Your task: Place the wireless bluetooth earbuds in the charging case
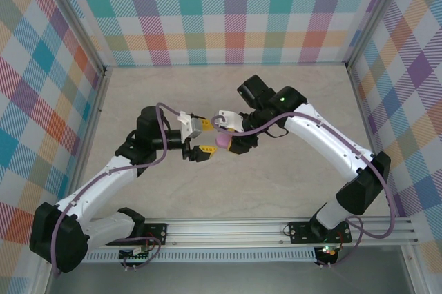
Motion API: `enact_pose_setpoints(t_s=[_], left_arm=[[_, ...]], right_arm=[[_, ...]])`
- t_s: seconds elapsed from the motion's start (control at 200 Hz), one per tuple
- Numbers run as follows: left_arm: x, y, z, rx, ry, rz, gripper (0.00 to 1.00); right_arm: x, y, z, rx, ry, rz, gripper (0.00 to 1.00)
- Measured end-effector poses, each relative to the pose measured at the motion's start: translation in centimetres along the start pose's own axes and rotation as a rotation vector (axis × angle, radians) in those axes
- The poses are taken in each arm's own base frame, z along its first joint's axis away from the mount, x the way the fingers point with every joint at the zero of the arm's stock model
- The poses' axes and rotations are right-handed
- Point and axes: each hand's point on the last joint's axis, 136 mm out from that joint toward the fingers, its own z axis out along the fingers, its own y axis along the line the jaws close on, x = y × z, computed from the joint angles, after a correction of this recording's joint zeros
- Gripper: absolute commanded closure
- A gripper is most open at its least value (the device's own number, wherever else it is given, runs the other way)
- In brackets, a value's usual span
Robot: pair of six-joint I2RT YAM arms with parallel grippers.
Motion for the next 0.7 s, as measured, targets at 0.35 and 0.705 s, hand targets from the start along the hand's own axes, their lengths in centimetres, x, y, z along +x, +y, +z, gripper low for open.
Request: enact_pose_setpoints(t_s=[0.35, 0.705], left_arm=[[-0.3, -0.13, 0.08, 0.012, -0.013, -0.04, 0.28], [0.48, -0.5, 0.81, 0.046, 0.002, -0.07, 0.26]], right_arm=[[-0.26, -0.12, -0.03, 0.029, 0.006, -0.041, 0.63], [-0.64, -0.15, 0.08, 0.038, 0.0, -0.06, 0.65]])
